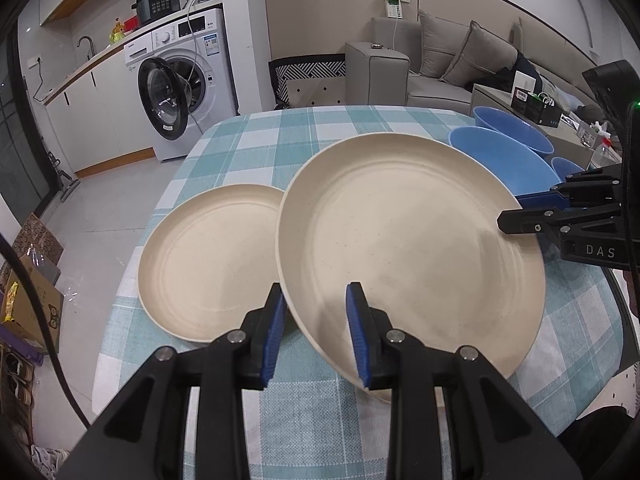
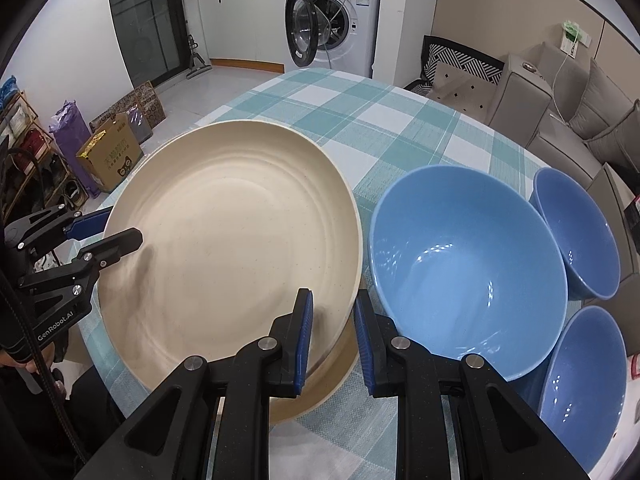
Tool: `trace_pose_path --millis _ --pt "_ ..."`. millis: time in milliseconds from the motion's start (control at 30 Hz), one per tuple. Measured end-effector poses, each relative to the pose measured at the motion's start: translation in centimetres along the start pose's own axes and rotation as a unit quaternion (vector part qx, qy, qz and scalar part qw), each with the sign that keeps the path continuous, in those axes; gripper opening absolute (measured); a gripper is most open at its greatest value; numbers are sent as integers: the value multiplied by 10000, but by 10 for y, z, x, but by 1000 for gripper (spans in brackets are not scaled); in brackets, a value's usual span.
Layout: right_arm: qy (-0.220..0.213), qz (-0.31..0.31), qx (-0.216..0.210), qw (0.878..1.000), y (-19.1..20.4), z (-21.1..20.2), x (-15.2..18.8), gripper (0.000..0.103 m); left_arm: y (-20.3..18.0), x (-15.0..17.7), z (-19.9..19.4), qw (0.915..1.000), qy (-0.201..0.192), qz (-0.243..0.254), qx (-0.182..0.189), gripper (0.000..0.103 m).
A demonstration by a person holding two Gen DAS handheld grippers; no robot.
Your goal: Organize plates and bowls
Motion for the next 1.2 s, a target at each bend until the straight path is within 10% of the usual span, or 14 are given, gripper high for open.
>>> trace_pose_path --millis 1200 --pt "411 94 224 9989 3 30 35 21 -17 20 36 9986 417 308 -144 29"
Point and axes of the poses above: each gripper's, at about its wrist camera, not at the fingertips, and z roughly the way its jaws point, y to its left, x to its underside, the point moved 3 cm from there along z, roughly the way its jaws point, and after that the axes turned 7 degrees about -z, right-handed, at the moved point
